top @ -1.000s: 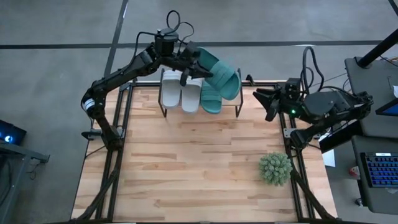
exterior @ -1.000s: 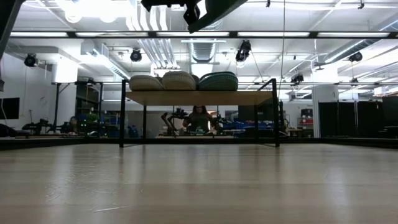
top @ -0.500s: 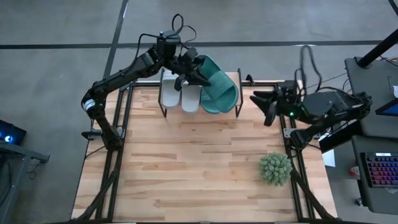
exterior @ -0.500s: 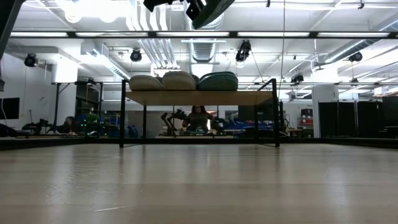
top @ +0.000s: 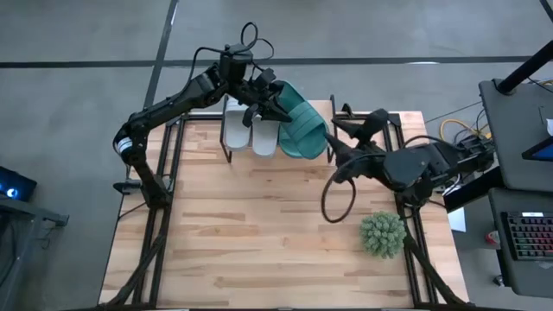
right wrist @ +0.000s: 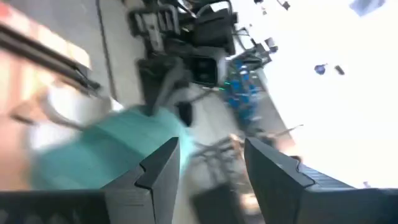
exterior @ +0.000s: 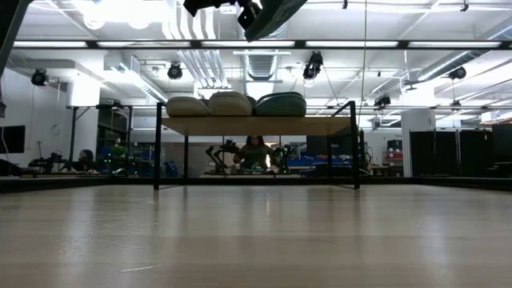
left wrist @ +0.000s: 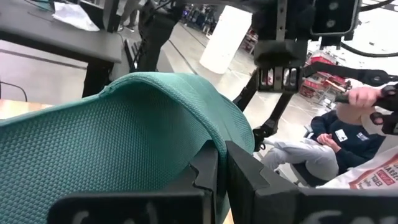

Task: Pick and place slides into the shelf
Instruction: Put the green slide on the shelf

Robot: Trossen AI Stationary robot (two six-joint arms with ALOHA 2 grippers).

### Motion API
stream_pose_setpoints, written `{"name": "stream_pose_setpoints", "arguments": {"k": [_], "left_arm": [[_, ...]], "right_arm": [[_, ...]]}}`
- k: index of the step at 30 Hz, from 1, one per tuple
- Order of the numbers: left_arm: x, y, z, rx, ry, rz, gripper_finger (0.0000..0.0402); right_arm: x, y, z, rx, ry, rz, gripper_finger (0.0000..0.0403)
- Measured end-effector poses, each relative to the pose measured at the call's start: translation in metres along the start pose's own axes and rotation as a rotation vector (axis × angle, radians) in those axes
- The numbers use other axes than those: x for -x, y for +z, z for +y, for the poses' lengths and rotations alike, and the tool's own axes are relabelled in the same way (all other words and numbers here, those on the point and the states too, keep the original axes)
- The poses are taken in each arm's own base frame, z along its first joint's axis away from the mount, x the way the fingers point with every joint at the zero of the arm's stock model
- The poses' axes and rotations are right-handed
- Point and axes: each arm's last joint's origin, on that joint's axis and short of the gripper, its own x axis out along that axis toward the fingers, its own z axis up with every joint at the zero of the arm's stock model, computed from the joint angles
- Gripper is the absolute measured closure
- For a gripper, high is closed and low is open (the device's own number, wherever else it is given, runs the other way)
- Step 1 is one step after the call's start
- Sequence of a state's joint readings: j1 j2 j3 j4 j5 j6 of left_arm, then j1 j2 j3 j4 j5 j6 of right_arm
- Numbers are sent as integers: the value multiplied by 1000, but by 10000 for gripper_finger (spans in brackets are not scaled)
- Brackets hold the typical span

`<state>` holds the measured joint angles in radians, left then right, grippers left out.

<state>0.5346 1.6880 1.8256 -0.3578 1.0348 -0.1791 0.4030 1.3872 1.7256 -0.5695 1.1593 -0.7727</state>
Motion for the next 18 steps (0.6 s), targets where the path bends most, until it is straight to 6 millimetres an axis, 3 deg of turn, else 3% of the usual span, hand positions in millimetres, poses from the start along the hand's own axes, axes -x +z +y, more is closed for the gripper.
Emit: {"name": "stream_pose_setpoints", "arguments": {"k": [3,9,18], "left_arm": [[0,0,0,-4,0,-2,402],[0,0,0,-4,0,-2,401],[0,0,0,-6,0,-3,401]], "right_arm": [[-3,9,-2,130,31,5,234],[-9,17,13,419,155,67,234],[-12,26,11,402,244,50,236]]}}
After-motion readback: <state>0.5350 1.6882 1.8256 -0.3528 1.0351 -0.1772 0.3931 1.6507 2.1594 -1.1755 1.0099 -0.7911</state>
